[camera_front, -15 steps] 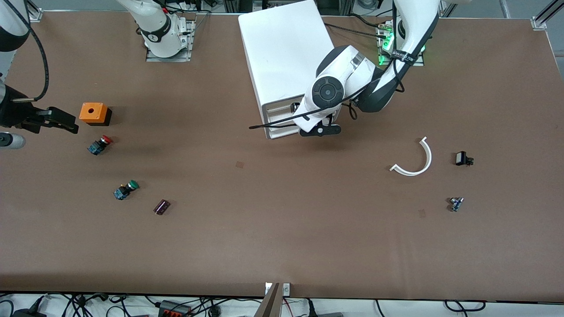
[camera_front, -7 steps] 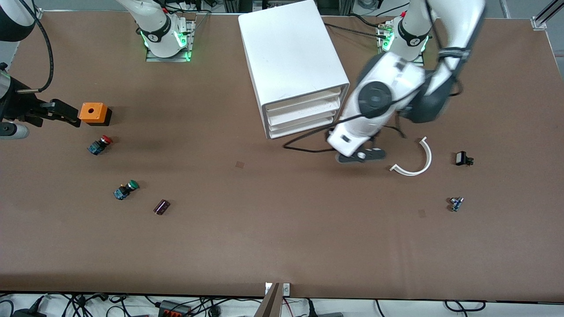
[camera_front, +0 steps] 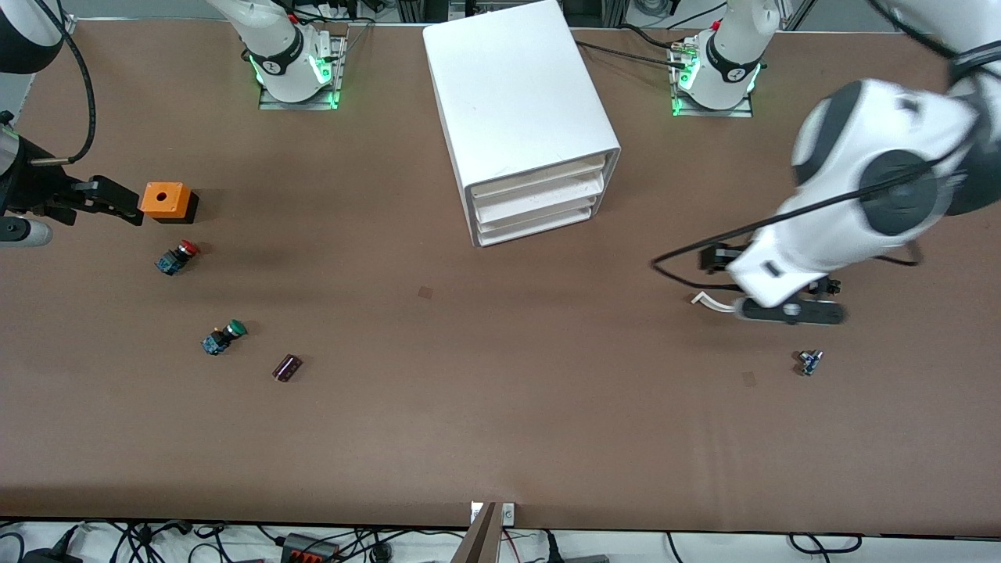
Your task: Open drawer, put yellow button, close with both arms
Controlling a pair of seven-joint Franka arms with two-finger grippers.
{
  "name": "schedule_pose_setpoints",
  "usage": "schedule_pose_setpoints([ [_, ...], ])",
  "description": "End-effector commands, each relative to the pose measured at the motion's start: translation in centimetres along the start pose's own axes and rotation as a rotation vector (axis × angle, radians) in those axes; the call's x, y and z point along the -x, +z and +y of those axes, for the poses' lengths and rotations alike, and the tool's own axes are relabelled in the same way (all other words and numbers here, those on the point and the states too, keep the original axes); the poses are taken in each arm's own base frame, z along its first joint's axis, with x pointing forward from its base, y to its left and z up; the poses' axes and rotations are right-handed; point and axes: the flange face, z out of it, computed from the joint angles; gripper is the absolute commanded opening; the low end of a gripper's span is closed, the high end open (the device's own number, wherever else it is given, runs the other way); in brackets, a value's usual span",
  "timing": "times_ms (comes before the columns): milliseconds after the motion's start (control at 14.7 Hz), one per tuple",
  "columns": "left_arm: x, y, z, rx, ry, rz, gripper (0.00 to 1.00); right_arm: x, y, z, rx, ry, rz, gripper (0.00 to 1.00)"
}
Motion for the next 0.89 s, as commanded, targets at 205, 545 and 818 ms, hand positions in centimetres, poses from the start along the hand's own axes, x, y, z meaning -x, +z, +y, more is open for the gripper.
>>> schedule_pose_setpoints([
  [205,4.8,-3.7,-6.0,0.045,-0.019,0.032,1.00,2.2,-0.3,0.1,0.014,-0.023,0.008,1.00],
  [545,8.2,-2.5,-7.7,0.037,0.040,0.258,1.00,2.7,-0.3,0.2,0.008,-0.020,0.005,1.00],
  [818,8.9,-3.3,-7.9,0.059,-0.117,0.242,1.00,2.8,-0.2,0.2,0.001,-0.018,-0.006,1.00],
])
